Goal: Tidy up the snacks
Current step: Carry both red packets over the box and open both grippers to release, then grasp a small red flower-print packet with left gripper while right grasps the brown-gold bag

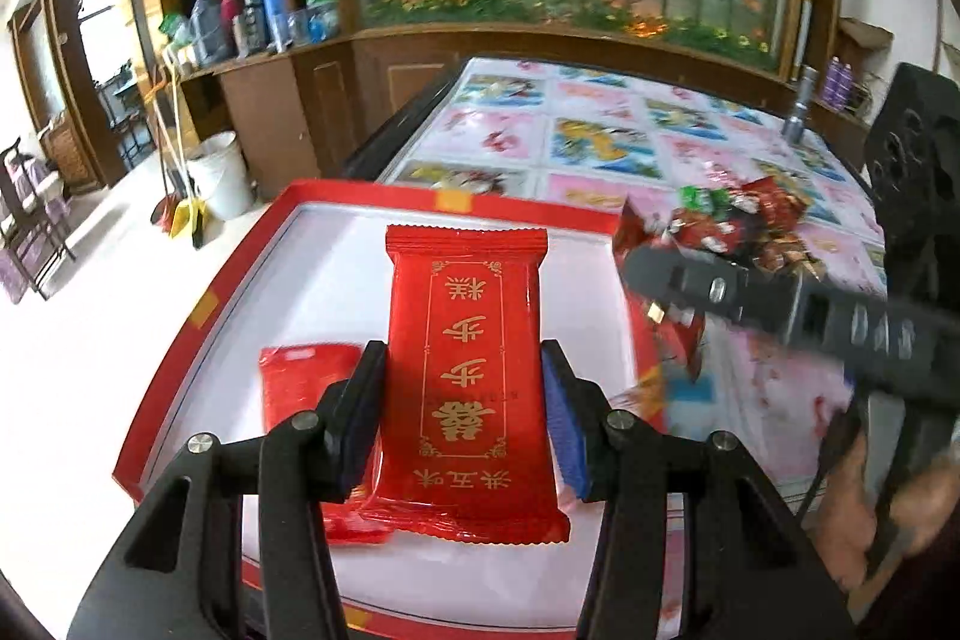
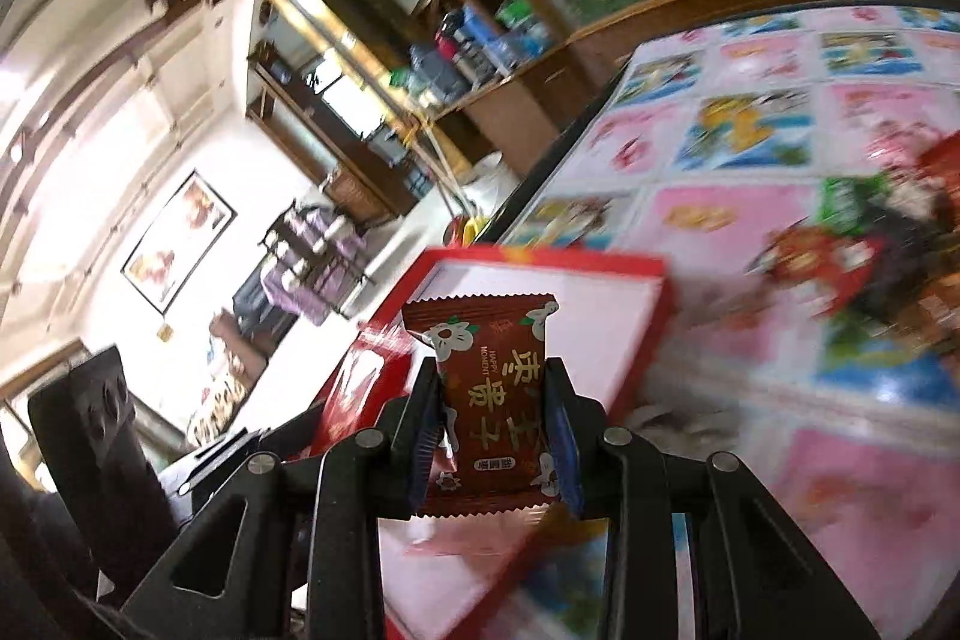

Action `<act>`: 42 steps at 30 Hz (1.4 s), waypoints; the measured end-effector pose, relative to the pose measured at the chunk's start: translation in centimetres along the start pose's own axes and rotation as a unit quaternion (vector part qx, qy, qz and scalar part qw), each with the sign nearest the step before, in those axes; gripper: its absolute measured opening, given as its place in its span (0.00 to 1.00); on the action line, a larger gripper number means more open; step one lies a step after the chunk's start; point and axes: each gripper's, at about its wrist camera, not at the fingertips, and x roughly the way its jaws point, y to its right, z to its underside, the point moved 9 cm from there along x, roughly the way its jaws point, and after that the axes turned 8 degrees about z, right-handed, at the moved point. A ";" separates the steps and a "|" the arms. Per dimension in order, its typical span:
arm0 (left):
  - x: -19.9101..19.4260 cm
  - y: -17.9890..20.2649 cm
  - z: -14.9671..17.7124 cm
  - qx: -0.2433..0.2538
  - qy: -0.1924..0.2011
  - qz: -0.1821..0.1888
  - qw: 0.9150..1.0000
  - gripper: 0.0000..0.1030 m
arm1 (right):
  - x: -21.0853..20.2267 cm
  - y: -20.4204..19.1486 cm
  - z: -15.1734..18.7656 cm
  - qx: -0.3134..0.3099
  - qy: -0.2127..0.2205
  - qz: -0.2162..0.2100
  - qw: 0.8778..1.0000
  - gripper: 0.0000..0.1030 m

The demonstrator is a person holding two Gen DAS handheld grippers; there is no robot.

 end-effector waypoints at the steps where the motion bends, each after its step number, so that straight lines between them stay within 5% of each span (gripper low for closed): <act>1: 0.0 -0.5 0.3 -0.006 -0.001 -0.001 1.000 0.47 | 0.7 -0.9 0.7 -0.010 -0.008 0.003 1.000 0.32; 12: 0.0 -5.4 2.0 -0.034 -0.006 -0.056 0.998 0.47 | 3.7 -3.3 3.8 -0.068 -0.040 0.048 0.996 0.41; 18: -1.7 -5.2 1.1 -0.020 0.013 -0.067 0.997 0.53 | 0.5 -1.4 1.8 -0.041 0.015 0.046 0.998 0.46; 27: -1.1 3.1 -2.3 0.056 0.018 0.009 0.998 0.62 | -9.0 11.8 -2.0 0.007 0.085 0.163 0.983 0.60; 32: 1.5 9.0 -4.9 0.104 0.005 0.054 0.993 0.64 | -10.4 18.8 -3.1 0.011 0.039 0.211 0.977 0.64; 42: 9.0 15.0 -7.4 0.115 -0.051 0.080 0.989 0.64 | -7.7 20.3 -1.9 -0.022 -0.006 0.214 0.976 0.65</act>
